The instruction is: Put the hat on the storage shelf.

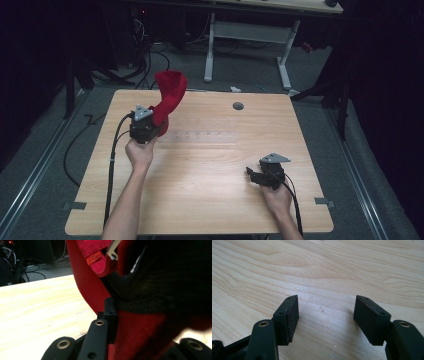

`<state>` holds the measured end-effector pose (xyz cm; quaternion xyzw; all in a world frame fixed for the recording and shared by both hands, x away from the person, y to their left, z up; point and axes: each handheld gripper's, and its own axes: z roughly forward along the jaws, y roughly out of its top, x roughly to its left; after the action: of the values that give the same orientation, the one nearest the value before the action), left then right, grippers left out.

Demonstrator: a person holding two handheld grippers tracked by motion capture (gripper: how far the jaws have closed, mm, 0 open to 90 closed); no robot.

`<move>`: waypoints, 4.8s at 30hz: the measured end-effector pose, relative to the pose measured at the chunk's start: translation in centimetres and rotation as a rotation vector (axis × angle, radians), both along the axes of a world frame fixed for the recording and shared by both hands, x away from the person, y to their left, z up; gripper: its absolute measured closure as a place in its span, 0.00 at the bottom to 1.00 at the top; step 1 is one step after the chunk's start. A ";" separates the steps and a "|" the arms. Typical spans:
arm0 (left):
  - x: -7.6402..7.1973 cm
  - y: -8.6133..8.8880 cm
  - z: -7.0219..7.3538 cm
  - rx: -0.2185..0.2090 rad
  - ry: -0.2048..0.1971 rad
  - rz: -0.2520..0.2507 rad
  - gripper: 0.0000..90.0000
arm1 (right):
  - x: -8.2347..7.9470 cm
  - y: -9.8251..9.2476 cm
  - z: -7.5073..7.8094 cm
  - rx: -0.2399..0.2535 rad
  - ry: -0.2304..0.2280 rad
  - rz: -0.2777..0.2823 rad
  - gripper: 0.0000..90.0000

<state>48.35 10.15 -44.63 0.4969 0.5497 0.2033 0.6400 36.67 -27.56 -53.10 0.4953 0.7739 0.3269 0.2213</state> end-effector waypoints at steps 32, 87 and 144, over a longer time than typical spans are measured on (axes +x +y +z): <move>0.4 -0.2 -2.3 0.001 0.039 0.010 0.92 | 0.0 0.0 0.0 -0.001 0.001 0.002 0.41; -8.0 3.8 -2.3 0.013 0.063 0.014 0.41 | 0.0 0.0 0.0 -0.001 -0.001 0.002 0.41; -11.1 -2.4 -9.8 0.158 0.171 -0.094 0.39 | 0.0 0.0 0.0 -0.001 0.000 0.001 0.41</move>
<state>37.29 7.72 -54.41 0.5865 0.5605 0.1724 0.5586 36.66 -27.54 -53.10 0.4950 0.7742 0.3267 0.2213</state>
